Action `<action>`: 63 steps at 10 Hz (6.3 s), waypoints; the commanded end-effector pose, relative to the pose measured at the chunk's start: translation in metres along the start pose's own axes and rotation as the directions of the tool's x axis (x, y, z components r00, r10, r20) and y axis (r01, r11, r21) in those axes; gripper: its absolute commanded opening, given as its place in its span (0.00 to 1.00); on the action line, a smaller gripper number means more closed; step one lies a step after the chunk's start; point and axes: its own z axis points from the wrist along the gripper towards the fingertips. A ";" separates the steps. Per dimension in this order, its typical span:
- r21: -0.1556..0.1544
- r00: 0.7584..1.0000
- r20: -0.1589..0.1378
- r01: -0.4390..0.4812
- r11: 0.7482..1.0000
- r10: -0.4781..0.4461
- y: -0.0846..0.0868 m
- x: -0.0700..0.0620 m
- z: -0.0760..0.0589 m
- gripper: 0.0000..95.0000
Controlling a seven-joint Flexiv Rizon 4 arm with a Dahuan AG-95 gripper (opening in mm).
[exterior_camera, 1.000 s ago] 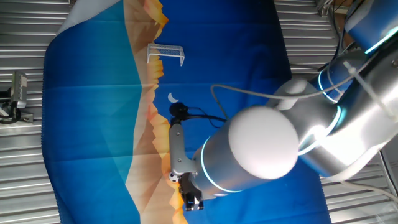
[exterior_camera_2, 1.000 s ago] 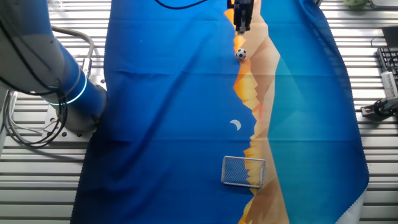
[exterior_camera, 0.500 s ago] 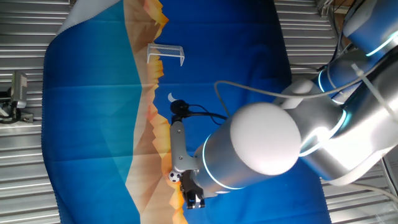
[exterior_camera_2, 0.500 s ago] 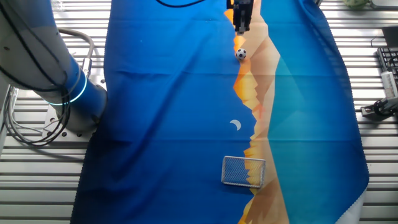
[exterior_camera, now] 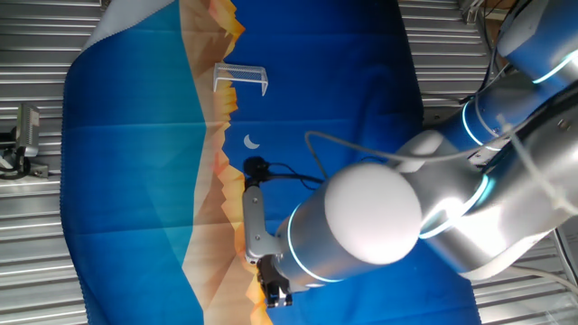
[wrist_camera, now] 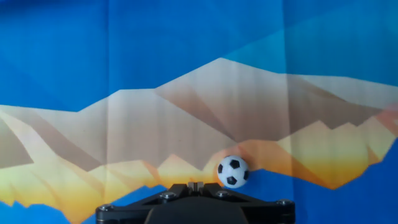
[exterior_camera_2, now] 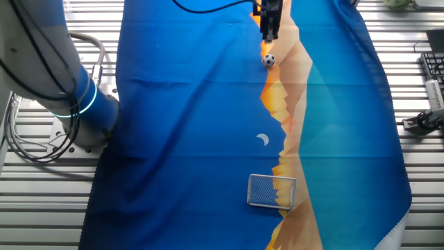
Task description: Push the soccer ball into the goal
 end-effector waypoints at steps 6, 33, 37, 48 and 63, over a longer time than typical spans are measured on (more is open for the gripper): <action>0.007 1.000 0.001 -0.003 1.000 0.003 0.005 -0.005 0.010 0.00; 0.003 1.000 0.006 -0.001 1.000 0.001 -0.009 -0.003 0.025 0.00; 0.001 1.000 0.008 0.014 1.000 -0.014 -0.015 -0.002 0.024 0.00; -0.002 0.996 0.008 0.094 0.996 -0.094 -0.053 0.004 0.022 0.00; -0.011 0.996 0.008 0.092 0.996 -0.092 -0.072 -0.008 0.025 0.00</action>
